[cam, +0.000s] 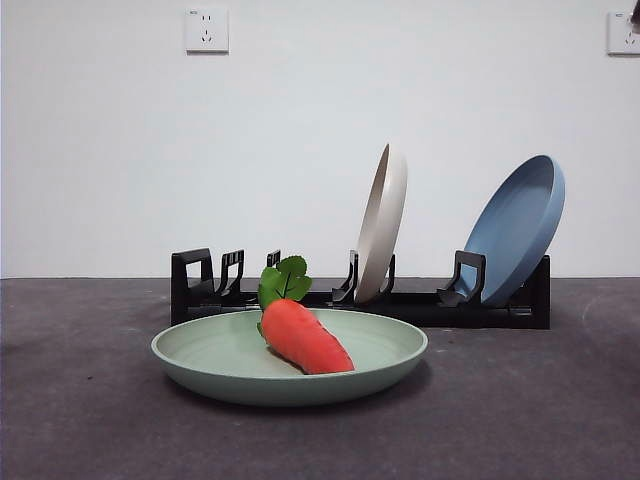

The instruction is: Take the green plate from the plate rack,put the plate on the table,take the carrot from the table,put the carrot in the plate

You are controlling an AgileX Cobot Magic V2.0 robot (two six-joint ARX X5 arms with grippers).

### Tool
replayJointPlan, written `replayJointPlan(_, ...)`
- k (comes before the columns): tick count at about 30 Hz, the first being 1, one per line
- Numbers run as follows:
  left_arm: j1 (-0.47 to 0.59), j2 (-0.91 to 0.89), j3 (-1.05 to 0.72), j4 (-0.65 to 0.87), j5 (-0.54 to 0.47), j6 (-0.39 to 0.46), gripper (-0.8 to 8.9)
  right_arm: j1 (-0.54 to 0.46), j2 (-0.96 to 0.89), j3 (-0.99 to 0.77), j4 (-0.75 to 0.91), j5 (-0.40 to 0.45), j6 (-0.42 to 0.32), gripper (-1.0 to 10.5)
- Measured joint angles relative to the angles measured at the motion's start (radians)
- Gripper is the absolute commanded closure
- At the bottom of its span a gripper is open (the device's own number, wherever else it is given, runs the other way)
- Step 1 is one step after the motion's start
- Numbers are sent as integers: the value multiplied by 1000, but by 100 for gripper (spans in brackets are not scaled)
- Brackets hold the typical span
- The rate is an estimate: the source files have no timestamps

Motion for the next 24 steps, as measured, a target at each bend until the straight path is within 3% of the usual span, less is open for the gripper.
replayJointPlan(12, 23, -164, -257, -21, 0, -89, 815, 0, 0, 0, 0, 0, 0, 945)
replayJointPlan(24, 29, -249, -279, -177, 4, -117, 815, 0, 0, 0, 0, 0, 0, 945)
